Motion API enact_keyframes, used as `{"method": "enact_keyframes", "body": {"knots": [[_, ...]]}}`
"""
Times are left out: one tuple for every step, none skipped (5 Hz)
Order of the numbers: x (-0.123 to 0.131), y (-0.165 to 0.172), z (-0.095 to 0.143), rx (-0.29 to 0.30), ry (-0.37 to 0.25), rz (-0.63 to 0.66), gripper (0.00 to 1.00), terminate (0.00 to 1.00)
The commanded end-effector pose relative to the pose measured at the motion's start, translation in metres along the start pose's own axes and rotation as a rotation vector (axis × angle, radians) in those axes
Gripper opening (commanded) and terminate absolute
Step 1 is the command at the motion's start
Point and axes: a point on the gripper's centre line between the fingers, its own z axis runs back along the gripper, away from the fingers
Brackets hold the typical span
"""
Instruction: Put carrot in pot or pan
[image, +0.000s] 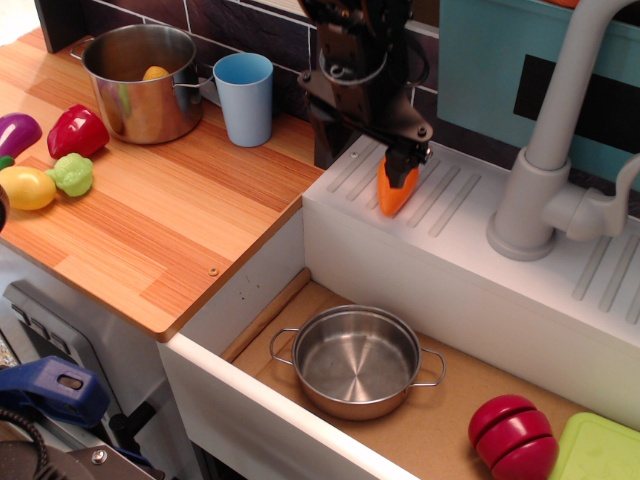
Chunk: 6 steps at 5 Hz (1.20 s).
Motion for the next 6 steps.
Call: {"method": "enact_keyframes", "body": {"knots": [[0.017, -0.004, 0.003, 0.012, -0.067, 0.036, 1.0, 0.0], [0.011, -0.004, -0.004, 0.012, -0.089, 0.062, 1.0, 0.0], [0.013, -0.005, -0.01, 0.009, -0.106, 0.068, 1.0, 0.0], [0.012, -0.005, -0.021, -0.01, -0.116, 0.067, 1.0, 0.0], [0.015, -0.003, -0.026, -0.021, -0.118, 0.064, 1.0, 0.0], [0.018, -0.002, -0.035, -0.036, -0.125, 0.065, 1.0, 0.0]]}}
